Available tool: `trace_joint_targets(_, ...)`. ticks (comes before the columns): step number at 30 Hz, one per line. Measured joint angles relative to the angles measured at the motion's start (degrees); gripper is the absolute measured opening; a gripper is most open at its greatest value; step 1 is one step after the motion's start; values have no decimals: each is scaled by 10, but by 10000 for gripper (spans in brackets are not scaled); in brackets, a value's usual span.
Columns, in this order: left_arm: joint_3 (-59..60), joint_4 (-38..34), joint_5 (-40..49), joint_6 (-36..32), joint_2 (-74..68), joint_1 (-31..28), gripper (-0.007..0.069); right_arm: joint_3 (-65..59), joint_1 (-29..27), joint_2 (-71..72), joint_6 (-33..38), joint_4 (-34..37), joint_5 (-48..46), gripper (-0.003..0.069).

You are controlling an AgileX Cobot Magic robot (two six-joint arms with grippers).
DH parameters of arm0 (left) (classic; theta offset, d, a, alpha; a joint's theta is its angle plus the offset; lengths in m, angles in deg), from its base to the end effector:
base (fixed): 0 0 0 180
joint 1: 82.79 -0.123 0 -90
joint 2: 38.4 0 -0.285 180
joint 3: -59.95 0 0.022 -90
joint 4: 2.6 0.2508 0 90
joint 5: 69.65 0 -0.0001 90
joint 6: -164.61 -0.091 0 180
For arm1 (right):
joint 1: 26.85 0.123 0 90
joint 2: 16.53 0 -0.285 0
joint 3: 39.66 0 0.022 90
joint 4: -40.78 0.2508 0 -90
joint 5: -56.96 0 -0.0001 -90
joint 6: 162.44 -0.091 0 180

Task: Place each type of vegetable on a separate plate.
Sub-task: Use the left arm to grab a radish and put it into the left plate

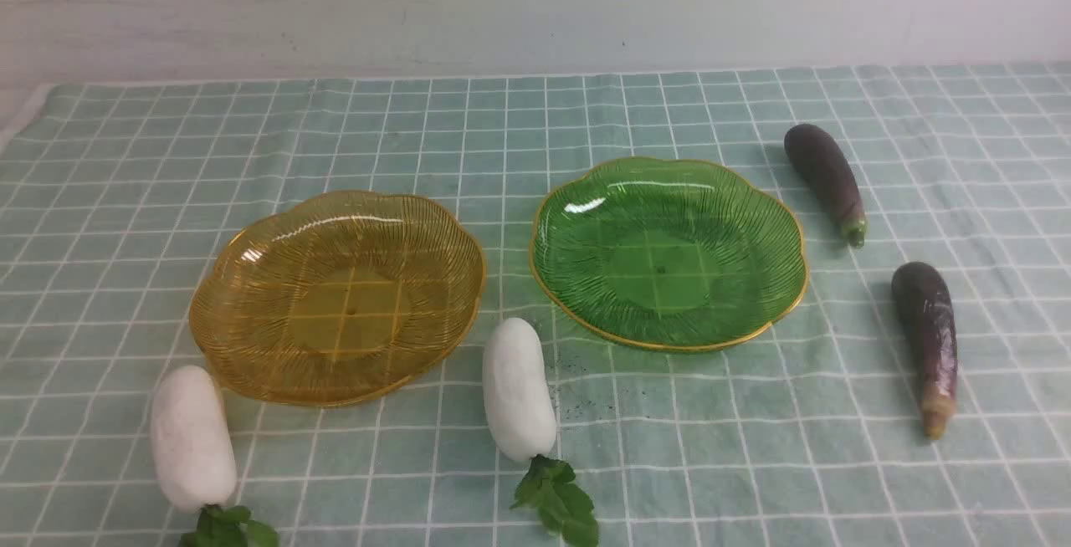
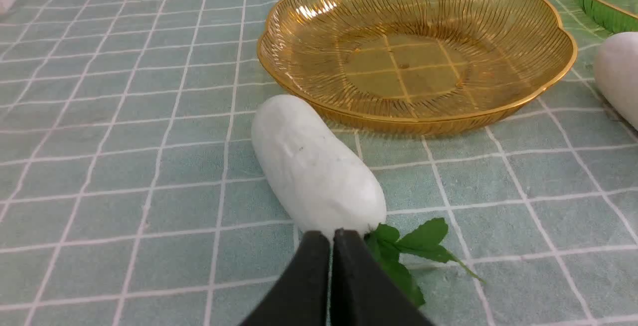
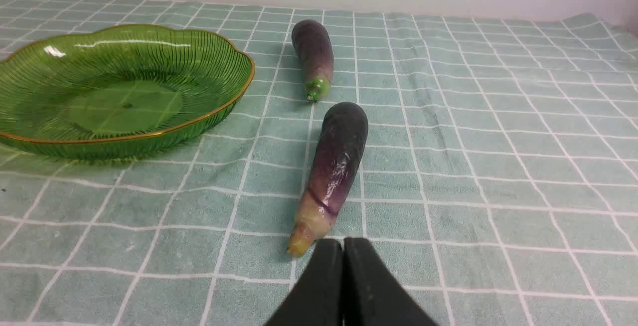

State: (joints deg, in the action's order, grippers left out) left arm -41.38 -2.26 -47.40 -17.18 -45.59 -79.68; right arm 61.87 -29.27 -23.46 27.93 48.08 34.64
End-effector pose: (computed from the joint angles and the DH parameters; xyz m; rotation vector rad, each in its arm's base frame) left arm 0.0522 -0.0026 0.1703 0.0843 1.8850 -0.0099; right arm 0.0521 0.0022 0.1719 -0.0527 1.8762 -0.0271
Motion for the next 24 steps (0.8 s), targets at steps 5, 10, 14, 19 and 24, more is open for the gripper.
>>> trace_joint_targets(5,0,0,0,0,0,0,-8,0,0,0,0,0,0,-14)
trace_joint_targets(10,0,0,0,0,0,0,-8,0,0,0,0,0,0,-14)
trace_joint_targets(14,0,7,0,-5,0,0,-8,0,0,0,0,0,0,-14)
trace_joint_targets(19,2,6,-43,-3,0,0,-8,0,0,0,0,0,0,-14)
trace_joint_targets(24,2,-94,-166,59,0,0,-8,0,0,0,0,0,0,-14)
